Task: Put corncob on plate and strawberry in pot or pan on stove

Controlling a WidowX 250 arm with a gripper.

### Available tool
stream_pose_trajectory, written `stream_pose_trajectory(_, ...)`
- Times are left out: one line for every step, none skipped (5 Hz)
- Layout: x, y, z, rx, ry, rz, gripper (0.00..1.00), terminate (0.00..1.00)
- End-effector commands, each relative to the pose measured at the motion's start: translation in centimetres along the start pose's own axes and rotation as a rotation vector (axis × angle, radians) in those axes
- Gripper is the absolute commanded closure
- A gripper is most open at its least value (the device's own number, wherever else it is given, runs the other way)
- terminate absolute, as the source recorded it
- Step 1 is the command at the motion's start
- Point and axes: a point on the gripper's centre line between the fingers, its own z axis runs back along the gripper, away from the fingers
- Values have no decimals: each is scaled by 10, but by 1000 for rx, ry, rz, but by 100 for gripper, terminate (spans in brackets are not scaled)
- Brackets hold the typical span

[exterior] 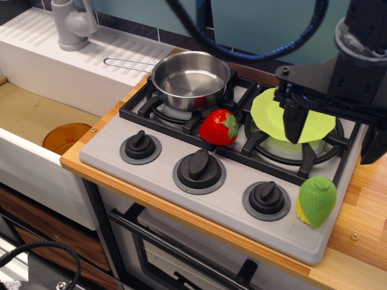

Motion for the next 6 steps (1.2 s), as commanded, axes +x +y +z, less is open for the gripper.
stream_pose_trajectory(0, 0, 0, 0, 0, 0, 0, 0)
stream_pose_trajectory(0, -3, -12, -2, -31, 3, 0, 0)
stream_pose_trajectory(-2, -2, -24, -12, -48, -5, 0, 0)
stream_pose_trajectory(-2, -3, -35, -22, -65, -2, 0, 0)
stream_pose_trajectory(-3, -6, -45, -30, -84, 2, 0, 0)
stream_pose_trajectory(-4, -8, -56, -37, -105, 8, 0, 0)
